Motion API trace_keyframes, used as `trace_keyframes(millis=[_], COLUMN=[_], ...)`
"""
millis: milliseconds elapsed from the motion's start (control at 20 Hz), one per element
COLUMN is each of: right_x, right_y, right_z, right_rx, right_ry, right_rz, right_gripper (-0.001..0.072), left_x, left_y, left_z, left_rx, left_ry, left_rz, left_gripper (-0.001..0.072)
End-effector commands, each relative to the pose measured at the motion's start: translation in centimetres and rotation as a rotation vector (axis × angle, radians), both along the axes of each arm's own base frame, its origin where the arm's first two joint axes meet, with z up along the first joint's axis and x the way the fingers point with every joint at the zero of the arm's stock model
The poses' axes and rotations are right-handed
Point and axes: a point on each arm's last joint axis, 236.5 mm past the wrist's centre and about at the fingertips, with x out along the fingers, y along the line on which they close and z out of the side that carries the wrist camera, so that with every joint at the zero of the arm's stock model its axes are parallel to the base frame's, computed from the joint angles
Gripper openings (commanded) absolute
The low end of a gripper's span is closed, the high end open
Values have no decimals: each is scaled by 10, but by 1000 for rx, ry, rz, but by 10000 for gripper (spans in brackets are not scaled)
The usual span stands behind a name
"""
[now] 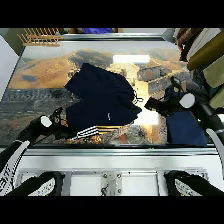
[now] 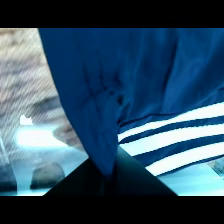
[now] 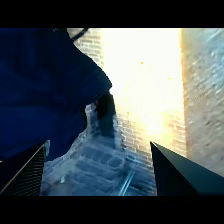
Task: Fold the clothes and pants, and hang the long-sleeved shirts on hangers.
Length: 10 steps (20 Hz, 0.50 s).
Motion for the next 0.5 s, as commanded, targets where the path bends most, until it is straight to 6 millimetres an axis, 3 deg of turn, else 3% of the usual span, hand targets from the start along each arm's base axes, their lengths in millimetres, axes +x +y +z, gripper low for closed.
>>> trace_keyframes(millis=[0, 150, 300, 350, 450], right_x=[-1, 13, 36, 40, 44], right_y=[26, 63, 81, 81, 80], right_z=[-60, -79, -77, -77, -77], right_rx=[128, 286, 372, 369, 354], right_ry=[190, 201, 129, 105, 80], right_rz=[-67, -76, -106, -109, -92], right_gripper=[702, 703, 700, 628, 186], left_x=[11, 19, 24, 25, 26], left_y=[-4, -6, -7, -7, -7], left_z=[12, 22, 29, 30, 33], left_rx=[-14, -21, -23, -25, -24], left_ry=[7, -11, -19, -20, -29], left_rz=[-33, -52, -60, -61, -61], left_gripper=[8, 8, 8, 8, 8])
